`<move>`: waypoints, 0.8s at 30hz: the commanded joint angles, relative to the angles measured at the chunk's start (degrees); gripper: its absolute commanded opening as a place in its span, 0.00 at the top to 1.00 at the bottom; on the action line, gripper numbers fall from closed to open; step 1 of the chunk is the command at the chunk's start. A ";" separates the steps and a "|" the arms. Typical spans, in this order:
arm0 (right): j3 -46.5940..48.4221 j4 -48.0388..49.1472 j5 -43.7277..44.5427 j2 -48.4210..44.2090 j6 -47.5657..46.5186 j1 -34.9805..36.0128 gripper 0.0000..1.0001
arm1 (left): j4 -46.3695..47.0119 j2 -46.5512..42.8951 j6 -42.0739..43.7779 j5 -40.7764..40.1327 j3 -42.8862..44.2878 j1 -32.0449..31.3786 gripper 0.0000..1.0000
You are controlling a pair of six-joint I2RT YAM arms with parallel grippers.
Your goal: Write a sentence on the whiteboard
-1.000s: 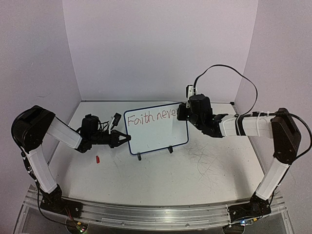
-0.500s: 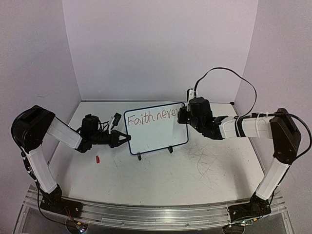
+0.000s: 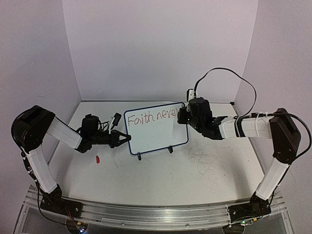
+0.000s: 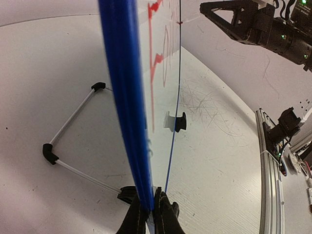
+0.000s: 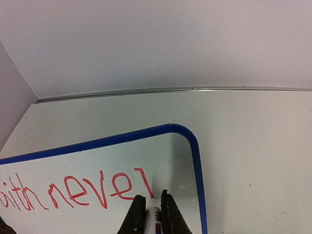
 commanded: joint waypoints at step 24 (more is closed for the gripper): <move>7.55 0.40 3.08 3.06 -3.06 -0.28 1.00 | -2.35 -1.15 3.42 -4.37 0.67 0.27 1.00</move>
